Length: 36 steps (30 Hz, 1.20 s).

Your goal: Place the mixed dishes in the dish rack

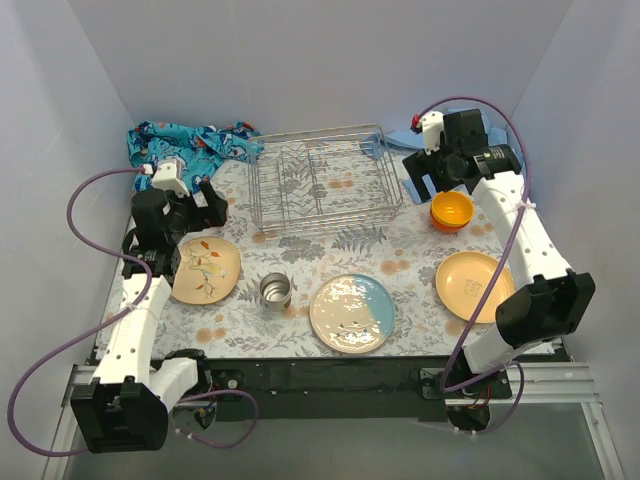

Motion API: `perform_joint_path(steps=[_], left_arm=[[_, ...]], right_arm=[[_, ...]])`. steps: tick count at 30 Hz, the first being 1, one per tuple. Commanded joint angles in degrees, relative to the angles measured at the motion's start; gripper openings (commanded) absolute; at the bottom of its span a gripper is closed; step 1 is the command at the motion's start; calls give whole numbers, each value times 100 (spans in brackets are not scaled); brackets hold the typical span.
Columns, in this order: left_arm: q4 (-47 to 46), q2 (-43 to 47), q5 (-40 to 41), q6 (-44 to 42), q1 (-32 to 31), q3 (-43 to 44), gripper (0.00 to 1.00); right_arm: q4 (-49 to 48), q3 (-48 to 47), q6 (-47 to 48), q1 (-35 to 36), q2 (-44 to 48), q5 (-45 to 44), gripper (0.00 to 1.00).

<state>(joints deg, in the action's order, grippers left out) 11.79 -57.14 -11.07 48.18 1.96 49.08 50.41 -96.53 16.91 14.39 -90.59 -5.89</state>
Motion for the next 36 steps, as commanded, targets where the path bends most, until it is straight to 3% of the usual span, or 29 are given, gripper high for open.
perform_joint_path(steps=[1,2,7,13,17,27,36], left_arm=[[472,326,-298,-28,-11,93,98],[534,423,-404,-54,-2,102,98],[1411,415,-1659,-547,-11,356,98],[2116,589,-1978,-783,-11,419,98],[2310,819,-1732,-933,-11,260,98],[2407,854,-1662,-1012,42,251,98],[2697,845,-1460,-1338,33,366,98]], right_arm=[[-724,380,1013,64,524,280,98],[-804,415,1782,64,524,751,98],[-832,268,2800,81,148,1792,98],[-752,-208,3521,108,-415,2522,91],[-743,-331,3916,99,-697,3180,87],[-726,-973,3609,187,-1321,3156,86],[-682,-701,4523,204,-1286,3366,85]])
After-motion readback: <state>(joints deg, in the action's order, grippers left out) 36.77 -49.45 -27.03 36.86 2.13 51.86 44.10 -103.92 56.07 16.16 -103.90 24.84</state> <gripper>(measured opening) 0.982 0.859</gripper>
